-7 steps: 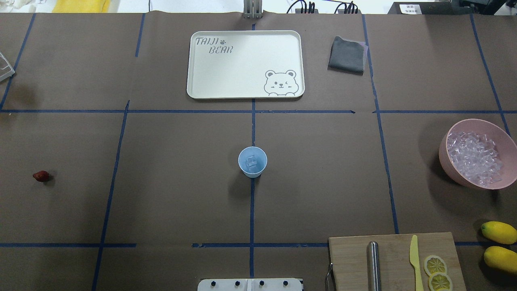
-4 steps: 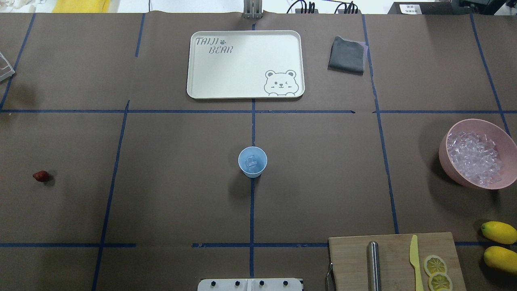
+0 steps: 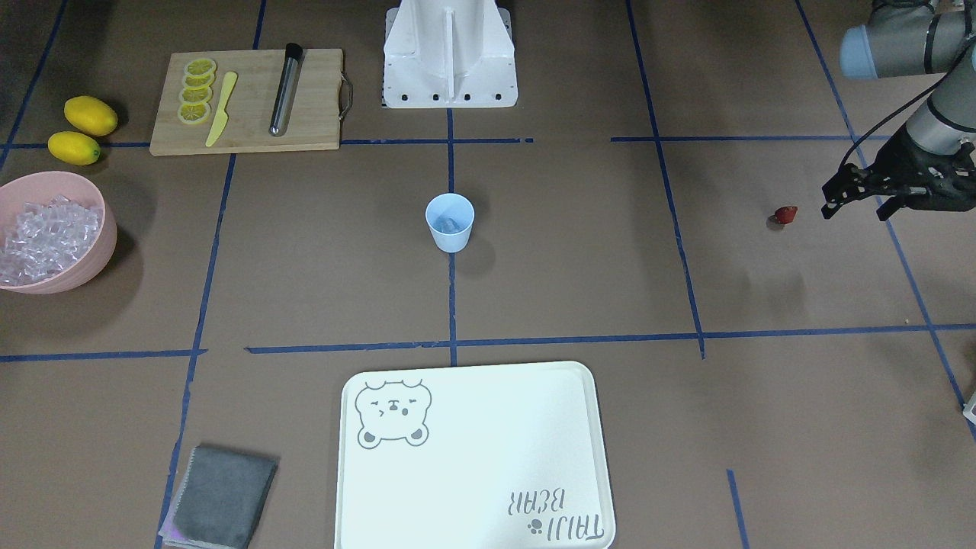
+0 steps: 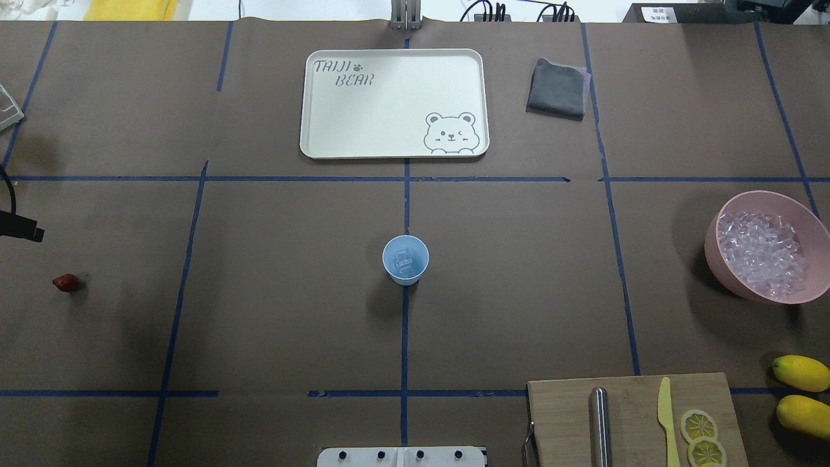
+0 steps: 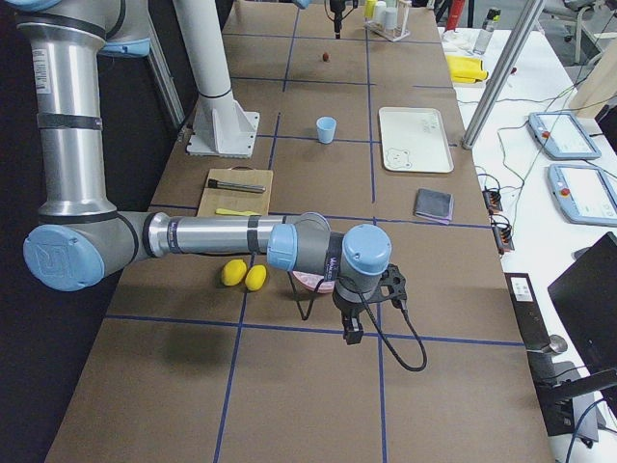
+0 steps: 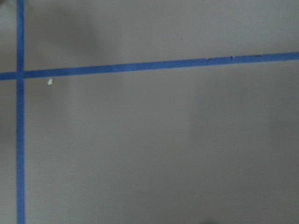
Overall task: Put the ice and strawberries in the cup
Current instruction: 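Move the left gripper down to the red strawberry and grasp it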
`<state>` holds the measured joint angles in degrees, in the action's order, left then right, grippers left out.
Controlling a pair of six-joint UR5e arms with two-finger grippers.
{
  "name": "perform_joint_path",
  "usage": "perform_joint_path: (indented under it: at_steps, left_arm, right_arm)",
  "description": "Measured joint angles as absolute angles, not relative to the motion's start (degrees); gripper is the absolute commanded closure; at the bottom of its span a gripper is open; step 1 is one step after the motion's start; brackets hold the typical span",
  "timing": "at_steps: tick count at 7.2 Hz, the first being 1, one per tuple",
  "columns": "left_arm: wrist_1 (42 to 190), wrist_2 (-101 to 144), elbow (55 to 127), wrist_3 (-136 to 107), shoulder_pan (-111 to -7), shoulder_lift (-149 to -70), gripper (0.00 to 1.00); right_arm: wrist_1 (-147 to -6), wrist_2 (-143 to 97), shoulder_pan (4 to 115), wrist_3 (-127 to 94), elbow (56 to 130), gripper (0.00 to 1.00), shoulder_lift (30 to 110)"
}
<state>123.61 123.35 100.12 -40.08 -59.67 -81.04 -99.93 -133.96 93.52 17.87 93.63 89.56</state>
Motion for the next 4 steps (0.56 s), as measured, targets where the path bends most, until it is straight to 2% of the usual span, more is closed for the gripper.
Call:
perform_joint_path:
  at_steps: [4]
  left_arm:
    - [130.75, 118.56, 96.99, -49.03, -50.59, -80.6, 0.0]
  right_arm:
    - [-99.93, -133.95, 93.51, 17.84, 93.64, 0.01, 89.56]
